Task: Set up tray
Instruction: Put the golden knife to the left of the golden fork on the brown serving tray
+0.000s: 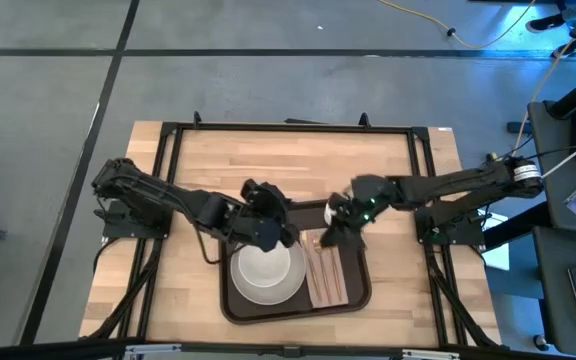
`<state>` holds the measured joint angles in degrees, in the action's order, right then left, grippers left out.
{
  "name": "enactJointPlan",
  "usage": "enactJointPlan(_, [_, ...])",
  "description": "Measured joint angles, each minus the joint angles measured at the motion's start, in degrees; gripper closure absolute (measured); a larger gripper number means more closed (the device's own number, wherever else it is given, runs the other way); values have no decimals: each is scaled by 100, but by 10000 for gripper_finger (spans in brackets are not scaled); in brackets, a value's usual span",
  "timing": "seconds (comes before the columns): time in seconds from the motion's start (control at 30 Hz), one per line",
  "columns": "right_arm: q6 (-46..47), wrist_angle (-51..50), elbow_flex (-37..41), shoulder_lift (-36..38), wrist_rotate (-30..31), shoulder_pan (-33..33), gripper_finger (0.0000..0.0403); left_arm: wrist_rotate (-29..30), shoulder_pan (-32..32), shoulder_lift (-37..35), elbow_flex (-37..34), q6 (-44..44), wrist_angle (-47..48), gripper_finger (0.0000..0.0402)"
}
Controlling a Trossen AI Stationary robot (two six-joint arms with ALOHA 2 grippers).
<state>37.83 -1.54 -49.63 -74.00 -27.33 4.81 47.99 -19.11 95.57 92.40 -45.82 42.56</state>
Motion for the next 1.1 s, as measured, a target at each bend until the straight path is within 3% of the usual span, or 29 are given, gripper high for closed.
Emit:
enactJointPlan(0.13, [542, -485, -73, 176, 670, 593, 291, -149, -1, -183, 2, -310, 726, 368])
enactJointPlan(0.33, [966, -3381, -1156, -76, 3258, 1533, 321, -567, 176, -378, 2, -725, 2324, 368])
enactJointPlan(0.47, [1956, -3792, -1688, -536, 4261, 1864, 340, -1006, 309, -392, 0, -853, 3386, 368])
enactJointPlan(0.67, [3016, -3503, -1980, -1568, 4469, 1949, 360, -1412, 361, -393, 0, -417, 4321, 368])
enactJointPlan(0.9, [4075, -3417, -2186, -2709, 4379, 1946, 369, -1400, 304, -471, -2, 585, 4421, 368])
enactJointPlan(1.1, [4562, -3128, -2204, -3249, 3827, 1942, 369, -1456, 304, -475, -2, 1187, 4424, 368])
